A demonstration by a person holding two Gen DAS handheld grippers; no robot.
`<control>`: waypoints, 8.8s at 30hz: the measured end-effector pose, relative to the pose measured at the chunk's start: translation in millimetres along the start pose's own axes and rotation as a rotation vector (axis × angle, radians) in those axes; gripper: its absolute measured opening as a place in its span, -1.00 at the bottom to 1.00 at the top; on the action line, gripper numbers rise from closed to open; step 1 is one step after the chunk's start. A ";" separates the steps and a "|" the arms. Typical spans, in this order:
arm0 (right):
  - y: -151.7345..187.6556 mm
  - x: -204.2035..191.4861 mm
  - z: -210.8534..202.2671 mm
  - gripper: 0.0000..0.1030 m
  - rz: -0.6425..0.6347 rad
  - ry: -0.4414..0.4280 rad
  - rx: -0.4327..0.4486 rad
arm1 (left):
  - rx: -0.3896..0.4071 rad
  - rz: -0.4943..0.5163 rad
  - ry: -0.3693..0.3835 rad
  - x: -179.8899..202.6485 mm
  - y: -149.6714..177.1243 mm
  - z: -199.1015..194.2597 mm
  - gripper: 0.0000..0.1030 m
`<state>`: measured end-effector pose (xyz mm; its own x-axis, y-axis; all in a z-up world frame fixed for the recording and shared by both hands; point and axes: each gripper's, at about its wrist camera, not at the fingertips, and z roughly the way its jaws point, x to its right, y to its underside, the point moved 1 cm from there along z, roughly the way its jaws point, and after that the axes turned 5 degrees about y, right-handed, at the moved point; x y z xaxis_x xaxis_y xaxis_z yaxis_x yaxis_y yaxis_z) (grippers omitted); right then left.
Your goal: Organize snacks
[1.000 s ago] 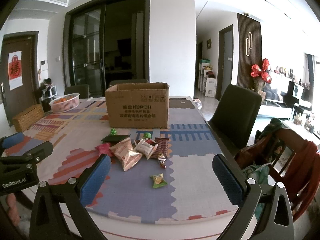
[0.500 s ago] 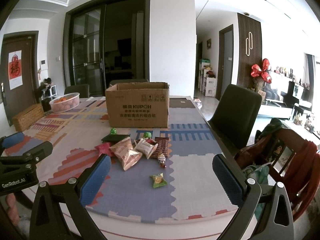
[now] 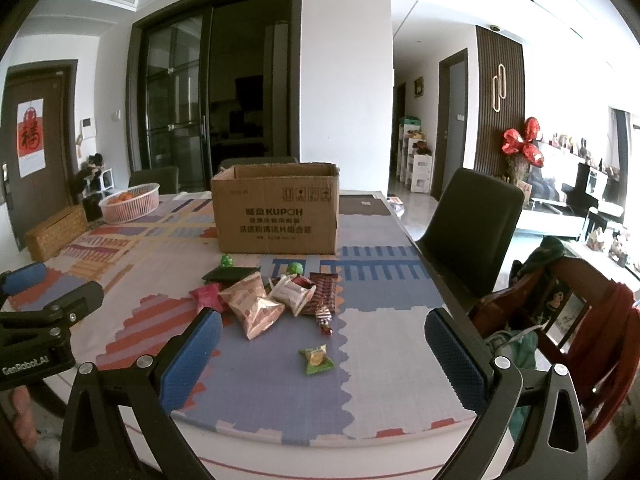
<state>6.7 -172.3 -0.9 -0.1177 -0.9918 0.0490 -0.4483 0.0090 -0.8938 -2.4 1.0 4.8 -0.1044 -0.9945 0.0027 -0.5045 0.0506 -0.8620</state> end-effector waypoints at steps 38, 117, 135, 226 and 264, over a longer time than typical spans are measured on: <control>11.1 -2.9 64.0 0.99 -0.020 -0.052 -0.159 | -0.077 0.082 0.066 11.2 6.0 61.1 0.93; -79.0 -12.3 151.4 -0.51 -0.006 -0.211 -0.139 | -0.153 0.063 0.221 38.3 -91.9 173.7 -0.38; -176.9 -29.3 212.3 -0.51 0.009 -0.269 -0.076 | -0.060 0.138 0.176 15.1 -180.4 206.9 -0.38; -32.2 -7.0 190.4 0.37 -0.022 -0.095 -0.435 | -0.434 0.002 0.066 -1.1 -35.0 193.6 0.92; 11.9 -9.9 236.4 -0.55 -0.022 -0.114 -0.624 | -0.559 -0.036 0.113 4.6 -10.3 261.2 -0.61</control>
<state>212.0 -192.4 -117.4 -0.0227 -0.9996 -0.0137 -0.8860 0.0265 -0.4630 226.3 -27.9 -118.7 -0.1537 -0.9822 0.1078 -0.8831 0.0876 -0.4609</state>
